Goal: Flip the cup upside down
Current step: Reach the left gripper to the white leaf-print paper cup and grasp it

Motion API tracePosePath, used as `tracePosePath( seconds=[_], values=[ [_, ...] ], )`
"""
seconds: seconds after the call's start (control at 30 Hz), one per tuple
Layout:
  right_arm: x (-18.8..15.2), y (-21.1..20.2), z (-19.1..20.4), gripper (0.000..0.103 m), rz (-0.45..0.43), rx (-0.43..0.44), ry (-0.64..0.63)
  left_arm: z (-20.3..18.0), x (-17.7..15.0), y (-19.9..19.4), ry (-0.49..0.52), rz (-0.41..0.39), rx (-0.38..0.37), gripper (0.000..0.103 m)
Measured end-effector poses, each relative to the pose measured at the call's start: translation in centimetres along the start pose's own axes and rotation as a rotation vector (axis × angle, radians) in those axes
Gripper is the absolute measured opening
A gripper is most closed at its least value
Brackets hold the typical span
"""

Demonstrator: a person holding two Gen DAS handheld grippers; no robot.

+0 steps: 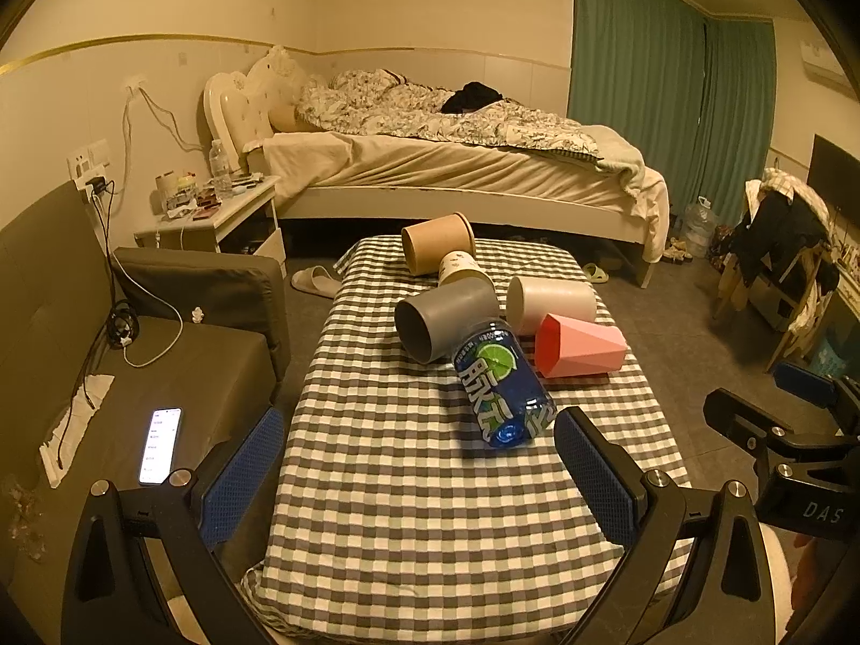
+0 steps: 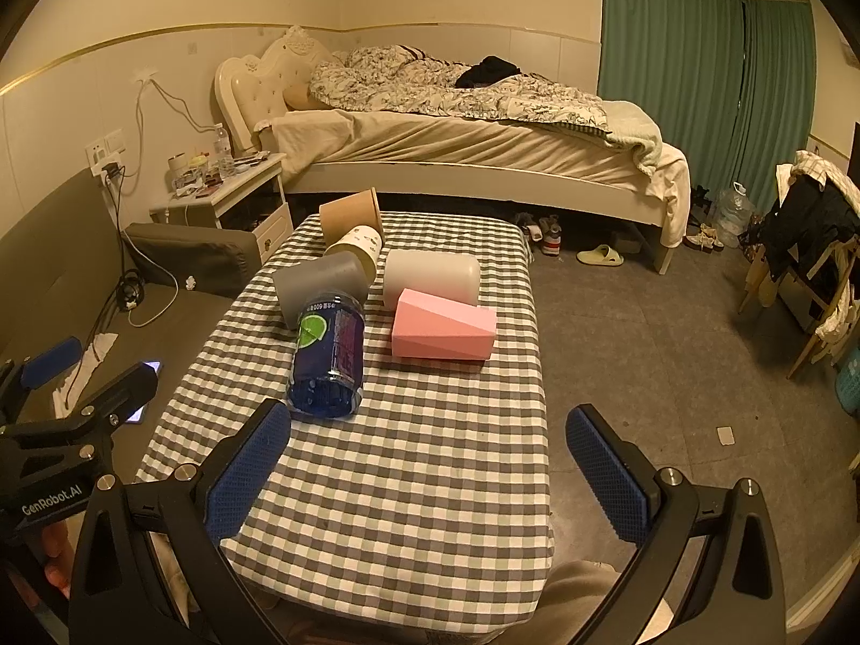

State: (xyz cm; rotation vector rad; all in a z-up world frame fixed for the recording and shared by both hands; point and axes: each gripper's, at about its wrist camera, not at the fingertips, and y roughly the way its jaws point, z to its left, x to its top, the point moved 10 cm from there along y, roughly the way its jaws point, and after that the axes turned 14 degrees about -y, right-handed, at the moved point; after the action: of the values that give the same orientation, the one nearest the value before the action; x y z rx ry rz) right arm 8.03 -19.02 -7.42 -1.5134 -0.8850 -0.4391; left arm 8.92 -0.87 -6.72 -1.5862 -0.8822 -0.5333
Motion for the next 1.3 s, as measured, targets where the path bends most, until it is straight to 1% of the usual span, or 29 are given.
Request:
tracePosePath(
  seconds=[0.03,0.2,0.37,0.57,0.77,0.9,1.07,1.1,1.17,1.2,1.3],
  values=[
    [0.2,0.1,-0.1,0.103,0.0,0.001,-0.001,0.0,0.4,1.0,0.004,0.004,0.002,0.103],
    [1.9,1.2,-0.7,0.103,0.001,-0.011,-0.013,0.2,2.1,3.1,0.0,0.023,-0.002,0.103],
    [3.9,3.5,-1.2,0.103,0.002,-0.008,-0.012,0.6,4.1,6.4,0.01,0.05,0.0,0.103],
    [6.4,7.9,-1.8,0.103,0.025,-0.006,-0.009,0.9,5.7,12.2,0.048,0.111,-0.015,0.103],
    [8.0,12.8,-2.6,0.103,0.065,0.002,-0.009,0.1,7.7,17.8,0.079,0.154,-0.018,0.103],
    [10.3,15.9,-3.0,0.103,0.086,0.019,-0.016,-1.0,9.5,21.4,0.086,0.185,-0.011,0.103],
    [12.3,19.0,-3.3,0.103,0.094,0.026,-0.019,-3.9,11.6,25.3,0.049,0.254,-0.07,0.103],
    [12.5,19.6,-3.6,0.103,0.094,0.022,-0.017,-4.6,11.8,26.4,0.042,0.281,-0.074,0.103],
    [12.3,20.2,-4.0,0.103,0.098,0.021,-0.004,-5.6,11.7,28.1,0.029,0.324,-0.07,0.102],
    [11.9,20.6,-4.2,0.103,0.103,0.028,0.01,-6.2,11.4,29.2,0.019,0.364,-0.063,0.102],
    [10.3,21.5,-5.2,0.103,0.134,0.037,0.03,-7.0,10.6,31.5,-0.019,0.442,-0.049,0.102]
  ],
)
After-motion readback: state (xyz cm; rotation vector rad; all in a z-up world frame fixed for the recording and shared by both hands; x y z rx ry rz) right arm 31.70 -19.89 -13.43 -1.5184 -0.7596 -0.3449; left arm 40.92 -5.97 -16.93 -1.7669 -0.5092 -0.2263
